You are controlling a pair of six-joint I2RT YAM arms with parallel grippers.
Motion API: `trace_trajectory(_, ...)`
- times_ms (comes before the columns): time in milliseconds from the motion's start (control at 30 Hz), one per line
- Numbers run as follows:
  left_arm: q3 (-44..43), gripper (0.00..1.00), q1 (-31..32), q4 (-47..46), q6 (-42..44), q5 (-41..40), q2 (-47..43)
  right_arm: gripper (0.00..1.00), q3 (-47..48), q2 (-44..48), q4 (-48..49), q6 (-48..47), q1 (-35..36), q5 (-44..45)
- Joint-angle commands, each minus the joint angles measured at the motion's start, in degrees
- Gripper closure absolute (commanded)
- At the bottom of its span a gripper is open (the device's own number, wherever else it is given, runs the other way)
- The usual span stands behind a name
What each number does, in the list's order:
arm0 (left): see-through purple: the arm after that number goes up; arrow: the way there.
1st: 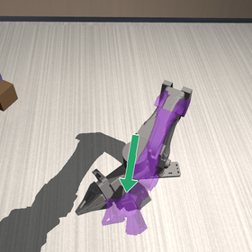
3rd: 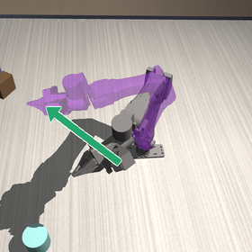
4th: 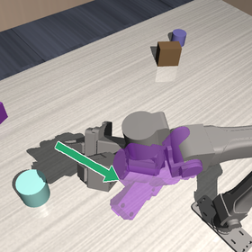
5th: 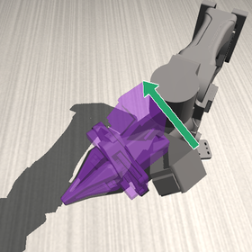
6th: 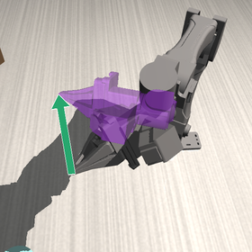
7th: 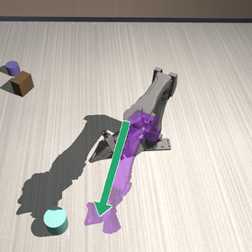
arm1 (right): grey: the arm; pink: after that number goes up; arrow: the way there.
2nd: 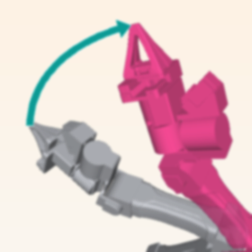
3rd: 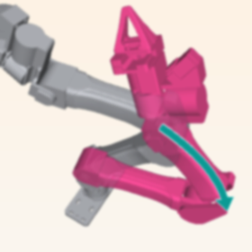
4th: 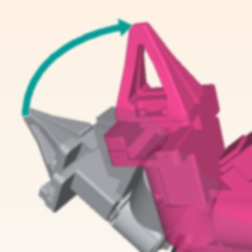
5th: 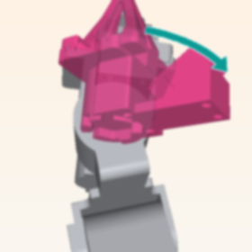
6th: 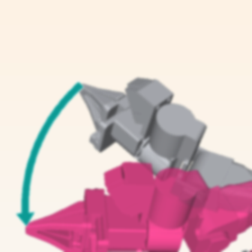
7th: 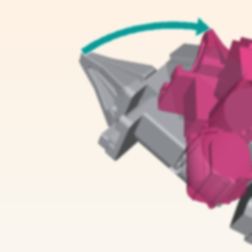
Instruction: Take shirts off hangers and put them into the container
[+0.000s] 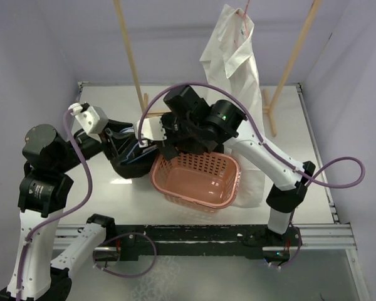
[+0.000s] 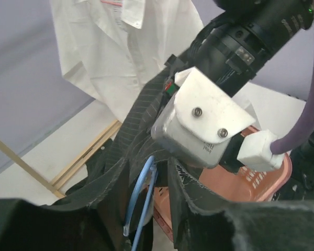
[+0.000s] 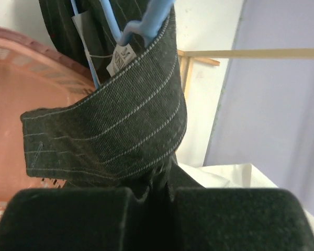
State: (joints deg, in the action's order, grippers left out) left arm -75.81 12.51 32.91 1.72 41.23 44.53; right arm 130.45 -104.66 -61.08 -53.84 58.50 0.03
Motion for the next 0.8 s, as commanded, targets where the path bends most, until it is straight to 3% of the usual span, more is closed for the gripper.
trace_trajectory(0,2.5,0.51,0.1,-7.7,-2.1,-7.8,-3.8,1.0,-0.8,3.9,12.2,6.4,-1.2,8.3)
trace_trajectory(133,7.1,0.34,0.1,-14.1,-5.1,-17.4,-9.7,1.0,-0.1,4.4,20.3,13.1,-5.3,10.2)
trace_trajectory(367,12.2,0.31,0.1,-19.8,-8.0,-33.4,-18.6,1.0,-7.9,9.5,34.7,24.9,-11.3,8.3)
trace_trajectory(567,17.1,0.31,0.1,-18.6,-8.6,-33.7,-18.0,1.0,-11.8,14.6,42.1,35.2,-16.7,1.6)
trace_trajectory(767,23.4,0.23,0.1,-22.5,-12.4,-34.7,-11.1,1.0,-11.7,18.8,39.3,38.3,-17.2,-5.8)
